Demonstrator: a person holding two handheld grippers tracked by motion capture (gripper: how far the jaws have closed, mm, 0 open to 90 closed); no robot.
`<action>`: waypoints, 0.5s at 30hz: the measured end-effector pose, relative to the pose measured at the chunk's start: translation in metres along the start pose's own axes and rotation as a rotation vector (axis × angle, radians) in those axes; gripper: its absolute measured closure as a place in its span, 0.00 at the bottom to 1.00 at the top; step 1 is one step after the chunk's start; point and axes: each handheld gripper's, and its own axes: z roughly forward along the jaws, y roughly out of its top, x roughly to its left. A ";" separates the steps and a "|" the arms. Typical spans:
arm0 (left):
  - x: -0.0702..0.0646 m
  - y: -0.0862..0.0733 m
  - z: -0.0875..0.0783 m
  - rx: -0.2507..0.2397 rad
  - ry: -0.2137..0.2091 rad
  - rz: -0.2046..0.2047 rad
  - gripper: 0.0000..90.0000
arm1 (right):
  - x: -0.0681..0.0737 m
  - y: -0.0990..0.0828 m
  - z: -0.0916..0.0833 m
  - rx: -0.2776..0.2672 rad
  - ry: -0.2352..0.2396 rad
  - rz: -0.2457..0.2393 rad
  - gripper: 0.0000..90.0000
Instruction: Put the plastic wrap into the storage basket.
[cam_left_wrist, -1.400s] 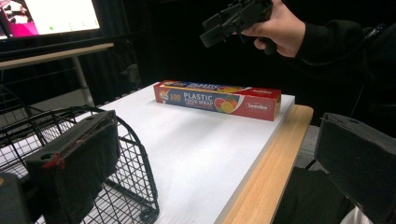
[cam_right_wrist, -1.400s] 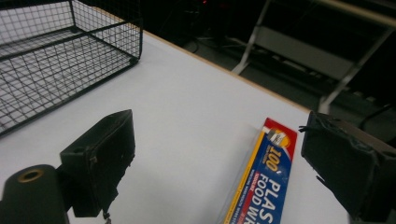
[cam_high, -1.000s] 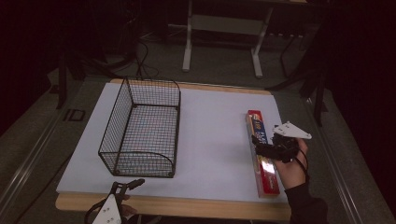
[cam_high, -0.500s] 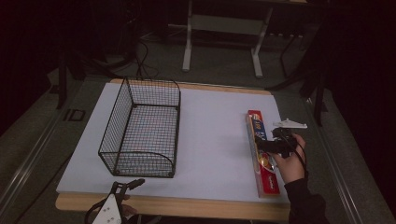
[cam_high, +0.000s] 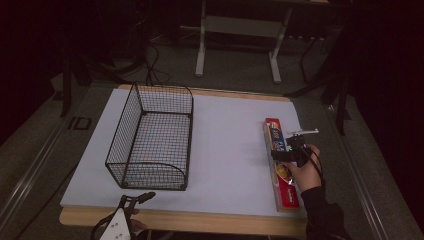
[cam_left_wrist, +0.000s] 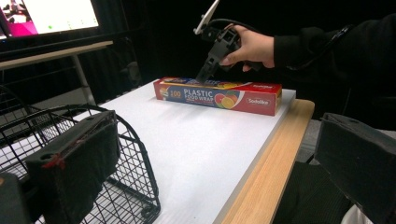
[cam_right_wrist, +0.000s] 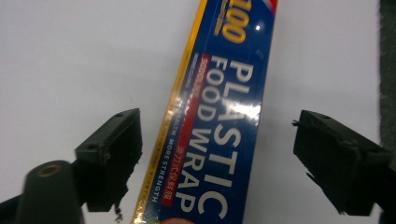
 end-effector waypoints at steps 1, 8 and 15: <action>0.000 0.000 0.000 0.001 0.001 0.001 0.01 | 0.000 0.000 0.003 0.018 -0.003 0.002 0.19; -0.001 0.000 0.001 0.002 -0.001 0.005 0.01 | 0.002 0.002 0.016 0.120 -0.013 0.022 0.19; -0.001 0.000 0.000 0.002 -0.001 0.006 0.01 | 0.004 0.006 0.025 0.197 -0.009 0.044 0.26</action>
